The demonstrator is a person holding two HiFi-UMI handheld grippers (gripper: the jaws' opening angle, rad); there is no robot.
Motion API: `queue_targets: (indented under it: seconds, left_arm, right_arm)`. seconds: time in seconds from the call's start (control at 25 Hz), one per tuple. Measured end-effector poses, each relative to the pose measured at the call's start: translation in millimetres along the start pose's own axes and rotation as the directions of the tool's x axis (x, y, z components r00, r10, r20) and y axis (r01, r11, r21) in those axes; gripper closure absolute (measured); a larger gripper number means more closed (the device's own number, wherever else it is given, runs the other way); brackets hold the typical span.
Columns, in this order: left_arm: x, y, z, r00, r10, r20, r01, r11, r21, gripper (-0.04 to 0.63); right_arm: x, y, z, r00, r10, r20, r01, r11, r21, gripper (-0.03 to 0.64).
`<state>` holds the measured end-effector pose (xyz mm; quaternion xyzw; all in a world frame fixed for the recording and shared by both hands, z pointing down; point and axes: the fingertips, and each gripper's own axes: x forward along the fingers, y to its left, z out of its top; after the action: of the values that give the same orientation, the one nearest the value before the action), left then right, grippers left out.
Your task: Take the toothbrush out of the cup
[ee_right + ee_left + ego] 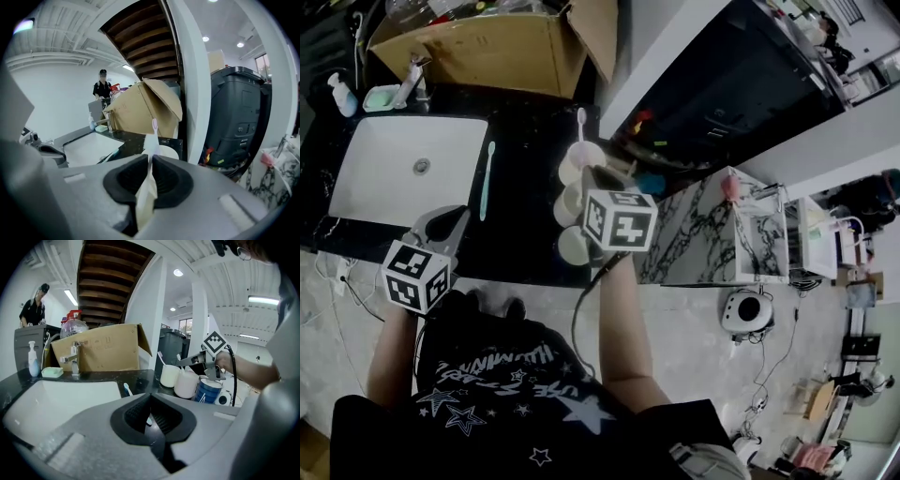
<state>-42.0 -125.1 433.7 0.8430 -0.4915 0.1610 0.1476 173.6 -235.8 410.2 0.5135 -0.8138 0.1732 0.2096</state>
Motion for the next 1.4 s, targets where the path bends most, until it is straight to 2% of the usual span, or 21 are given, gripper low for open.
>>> queue_targets:
  seconds: [0.08, 0.4, 0.64, 0.92, 1.12, 1.4]
  left_arm:
    - [-1, 0, 1, 1.0, 0.006, 0.006, -0.006, 1.0, 0.006, 0.586]
    - [1, 19, 5, 0.999, 0.004, 0.038, -0.002, 0.998, -0.057, 0.586]
    - [2, 34, 18, 0.997, -0.046, 0.056, 0.048, 0.998, -0.033, 0.586]
    - [-3, 53, 20, 0.993, -0.099, 0.057, 0.1, 0.995, -0.009, 0.586]
    - [-4, 73, 17, 0.992, -0.118, 0.044, 0.119, 0.993, -0.011, 0.586]
    - [-1, 91, 8, 0.988, -0.155, 0.02, 0.156, 0.988, -0.024, 0.586]
  right_arm:
    - [-2, 2, 1, 1.0, 0.013, 0.014, -0.013, 1.0, 0.015, 0.594]
    - [-29, 10, 31, 0.993, 0.009, 0.121, -0.017, 0.998, 0.067, 0.598]
    - [-62, 24, 72, 0.971, -0.05, 0.233, 0.038, 0.998, 0.054, 0.598]
    - [-82, 61, 107, 0.948, -0.038, 0.316, 0.03, 0.999, 0.028, 0.598]
    - [-59, 96, 108, 0.954, 0.062, 0.295, -0.086, 0.994, 0.07, 0.598]
    - [-12, 134, 71, 0.978, 0.156, 0.14, -0.171, 0.98, 0.102, 0.598]
